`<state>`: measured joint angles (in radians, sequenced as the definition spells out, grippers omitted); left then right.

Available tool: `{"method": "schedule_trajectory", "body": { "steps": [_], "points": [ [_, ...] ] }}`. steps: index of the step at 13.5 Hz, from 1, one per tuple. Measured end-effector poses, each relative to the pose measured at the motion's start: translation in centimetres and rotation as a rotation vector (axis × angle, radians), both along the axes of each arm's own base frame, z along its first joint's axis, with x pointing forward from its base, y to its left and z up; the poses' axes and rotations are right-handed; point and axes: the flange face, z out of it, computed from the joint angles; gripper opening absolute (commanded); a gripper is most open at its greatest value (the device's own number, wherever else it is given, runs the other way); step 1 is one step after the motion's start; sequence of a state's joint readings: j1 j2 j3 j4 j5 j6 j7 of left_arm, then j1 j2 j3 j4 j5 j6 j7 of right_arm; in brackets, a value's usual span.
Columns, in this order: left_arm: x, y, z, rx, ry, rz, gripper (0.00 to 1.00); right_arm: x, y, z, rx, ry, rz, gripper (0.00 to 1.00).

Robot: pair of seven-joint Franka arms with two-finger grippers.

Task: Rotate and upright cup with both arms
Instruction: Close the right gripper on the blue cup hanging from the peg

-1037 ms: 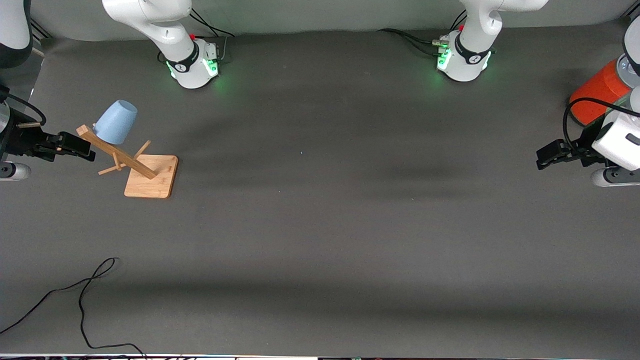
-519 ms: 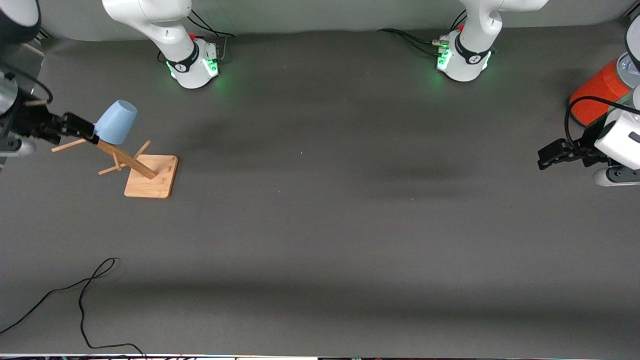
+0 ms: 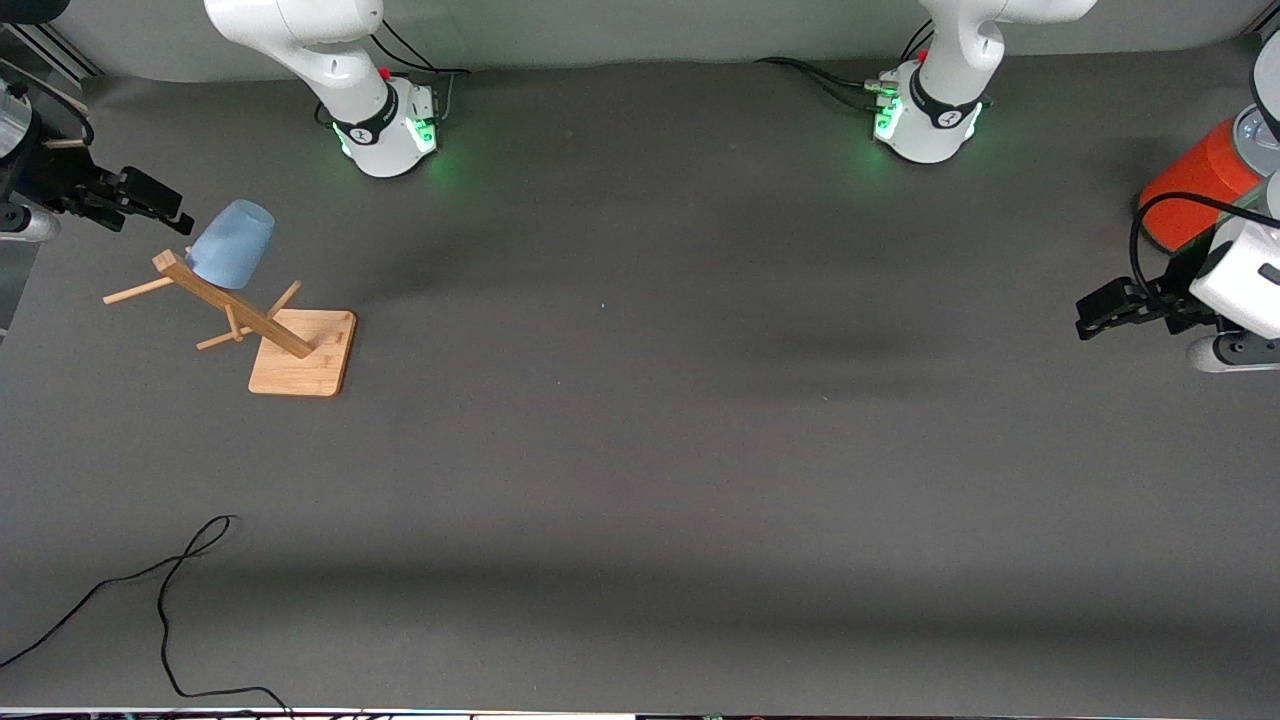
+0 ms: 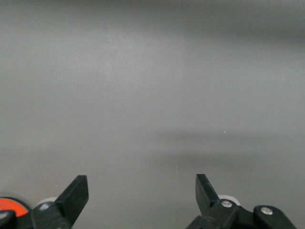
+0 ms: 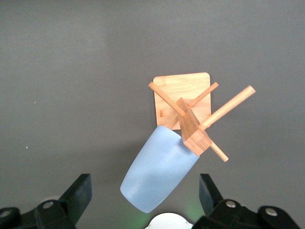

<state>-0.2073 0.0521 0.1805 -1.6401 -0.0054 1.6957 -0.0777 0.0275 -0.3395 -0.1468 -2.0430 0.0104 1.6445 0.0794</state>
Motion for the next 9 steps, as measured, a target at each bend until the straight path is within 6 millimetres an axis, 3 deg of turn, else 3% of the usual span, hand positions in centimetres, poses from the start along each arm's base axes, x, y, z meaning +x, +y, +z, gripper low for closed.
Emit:
{"method": "schedule_trajectory", "body": {
  "steps": [6,9],
  "points": [
    [0.0,0.0,0.0,0.000,-0.001,0.000,1.00,-0.2,0.1,-0.5,-0.029,0.055,-0.460,1.00],
    [0.0,0.0,0.1,0.000,-0.001,0.000,1.00,-0.5,0.2,-1.3,-0.041,0.093,-0.559,1.00]
  ]
}}
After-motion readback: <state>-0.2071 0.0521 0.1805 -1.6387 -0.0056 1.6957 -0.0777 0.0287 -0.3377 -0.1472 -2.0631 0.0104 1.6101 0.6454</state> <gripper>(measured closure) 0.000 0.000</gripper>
